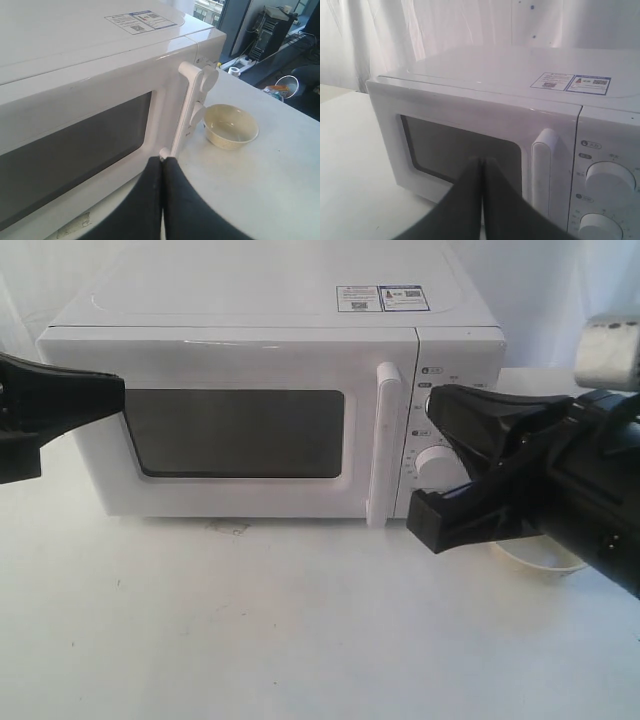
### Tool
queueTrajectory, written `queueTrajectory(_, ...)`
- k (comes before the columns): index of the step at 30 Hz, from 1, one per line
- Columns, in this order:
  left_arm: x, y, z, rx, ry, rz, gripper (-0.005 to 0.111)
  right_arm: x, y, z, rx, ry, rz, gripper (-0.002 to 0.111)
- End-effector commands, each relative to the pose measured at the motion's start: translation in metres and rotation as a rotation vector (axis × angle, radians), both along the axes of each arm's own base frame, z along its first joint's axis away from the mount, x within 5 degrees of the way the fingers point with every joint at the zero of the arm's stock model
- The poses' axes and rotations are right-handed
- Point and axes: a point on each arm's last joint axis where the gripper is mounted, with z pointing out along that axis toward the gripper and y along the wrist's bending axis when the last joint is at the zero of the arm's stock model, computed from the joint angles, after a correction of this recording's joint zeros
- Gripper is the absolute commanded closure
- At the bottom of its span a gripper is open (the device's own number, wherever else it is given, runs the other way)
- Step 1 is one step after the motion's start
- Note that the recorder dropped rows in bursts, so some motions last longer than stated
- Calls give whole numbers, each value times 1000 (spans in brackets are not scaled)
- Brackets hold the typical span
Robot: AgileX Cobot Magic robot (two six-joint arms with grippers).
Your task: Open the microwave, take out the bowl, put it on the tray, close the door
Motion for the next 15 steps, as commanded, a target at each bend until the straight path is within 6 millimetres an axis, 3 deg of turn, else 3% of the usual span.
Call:
queueTrajectory(1,-3,-1,1,-26,7,-14,107,-2,0,-1,-10,2,13,108)
queueTrajectory(13,-3,-2,1,-13,6,-26,107,-2,0,-1,-11,0,13,108)
queueTrajectory(15,-14,0,5,-6,-14,-41,107,-2,0,-1,-11,0,13,108)
